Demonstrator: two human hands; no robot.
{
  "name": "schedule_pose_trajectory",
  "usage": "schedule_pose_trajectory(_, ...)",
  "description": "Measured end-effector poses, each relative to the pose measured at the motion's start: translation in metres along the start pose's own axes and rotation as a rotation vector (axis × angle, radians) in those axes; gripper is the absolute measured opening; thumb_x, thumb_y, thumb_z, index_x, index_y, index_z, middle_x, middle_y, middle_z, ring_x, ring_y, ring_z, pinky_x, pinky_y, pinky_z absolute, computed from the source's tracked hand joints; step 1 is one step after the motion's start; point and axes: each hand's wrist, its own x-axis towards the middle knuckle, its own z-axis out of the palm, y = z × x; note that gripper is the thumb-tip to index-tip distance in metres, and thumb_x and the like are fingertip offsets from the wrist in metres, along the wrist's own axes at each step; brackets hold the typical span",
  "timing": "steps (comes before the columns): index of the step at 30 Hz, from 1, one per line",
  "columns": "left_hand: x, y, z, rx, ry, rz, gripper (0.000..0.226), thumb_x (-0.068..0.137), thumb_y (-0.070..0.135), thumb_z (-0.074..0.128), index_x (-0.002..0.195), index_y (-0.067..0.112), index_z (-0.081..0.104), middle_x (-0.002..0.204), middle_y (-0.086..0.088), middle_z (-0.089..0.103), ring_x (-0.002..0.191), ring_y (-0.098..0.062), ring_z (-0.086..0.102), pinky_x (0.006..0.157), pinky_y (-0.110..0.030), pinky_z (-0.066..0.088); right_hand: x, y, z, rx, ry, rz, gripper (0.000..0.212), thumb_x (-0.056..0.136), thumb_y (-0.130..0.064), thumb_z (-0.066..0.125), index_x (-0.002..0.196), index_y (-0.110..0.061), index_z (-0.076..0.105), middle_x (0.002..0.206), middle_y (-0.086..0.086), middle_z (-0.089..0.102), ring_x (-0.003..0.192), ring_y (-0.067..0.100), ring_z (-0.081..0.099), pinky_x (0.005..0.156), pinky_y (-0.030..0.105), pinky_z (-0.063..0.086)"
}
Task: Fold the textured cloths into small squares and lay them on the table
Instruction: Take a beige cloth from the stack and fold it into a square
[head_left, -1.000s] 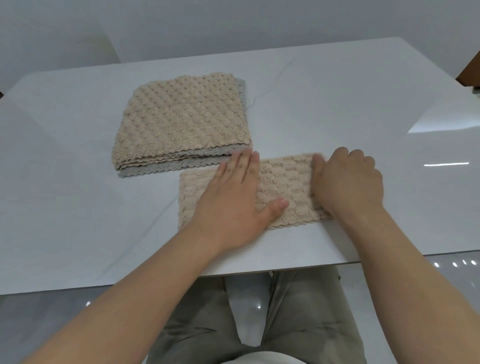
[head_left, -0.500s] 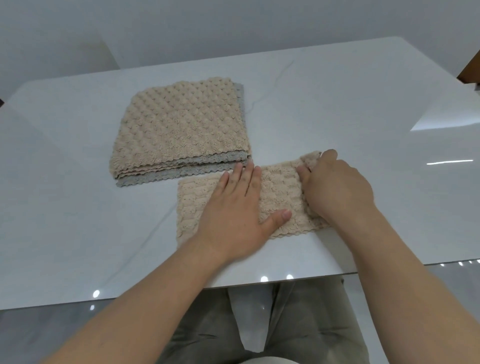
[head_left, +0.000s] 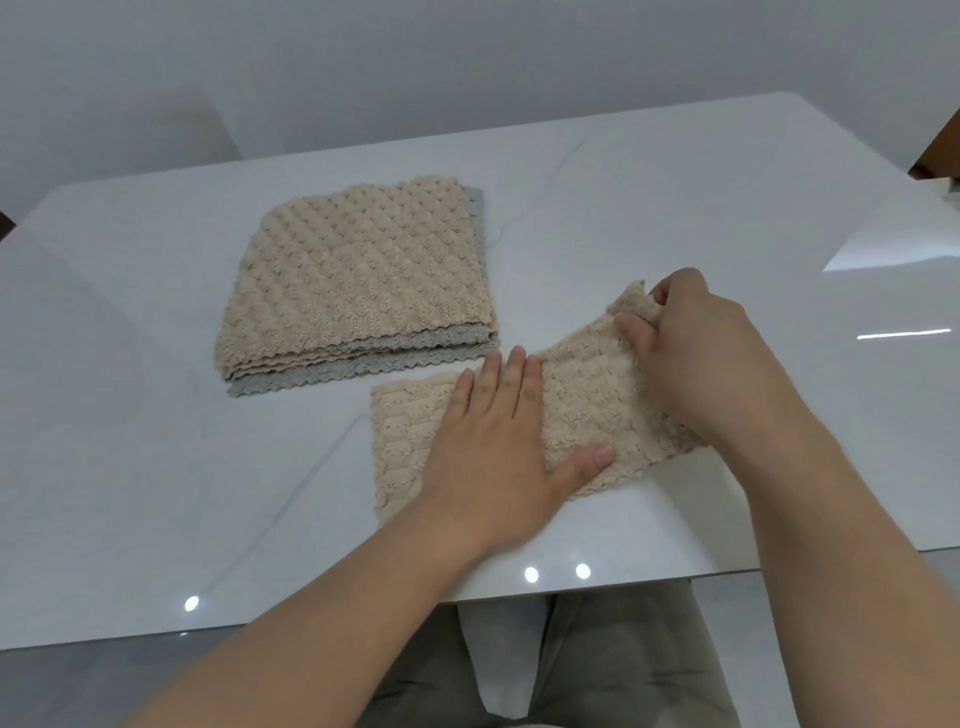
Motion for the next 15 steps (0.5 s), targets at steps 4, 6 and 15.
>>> schedule_pose_trajectory(4, 0.003, 0.013, 0.003, -0.027, 0.003, -0.029, 0.109, 0.084, 0.090, 0.000, 0.160, 0.015, -0.018, 0.170, -0.002, -0.020, 0.154, -0.018, -0.024, 0.127, -0.044, -0.009, 0.001, -0.002, -0.009, -0.029, 0.018, -0.001, 0.034, 0.102, -0.042, 0.053, 0.117, -0.013, 0.046, 0.101, 0.013, 0.058, 0.088, 0.033, 0.055, 0.073, 0.042, 0.046)
schedule_pose_trajectory(6, 0.003, 0.010, -0.001, -0.038, -0.021, -0.027, 0.110, 0.083, 0.092, 0.005, 0.161, 0.017, -0.017, 0.170, 0.000, -0.020, 0.155, -0.017, -0.023, 0.127, -0.043, -0.009, -0.001, -0.004, -0.008, -0.041, 0.017, 0.014, 0.037, 0.102, -0.045, 0.053, 0.118, -0.012, 0.047, 0.106, 0.015, 0.061, 0.093, 0.036, 0.058, 0.075, 0.043, 0.049)
schedule_pose_trajectory(15, 0.006, -0.018, -0.037, -0.038, -0.068, 0.158, 0.123, 0.076, 0.093, 0.041, 0.162, 0.020, -0.007, 0.172, 0.006, -0.002, 0.157, -0.014, -0.011, 0.129, -0.042, -0.003, -0.005, -0.004, -0.017, -0.077, 0.039, 0.055, 0.044, 0.100, -0.053, 0.052, 0.119, -0.014, 0.051, 0.109, 0.014, 0.061, 0.096, 0.036, 0.058, 0.075, 0.042, 0.049)
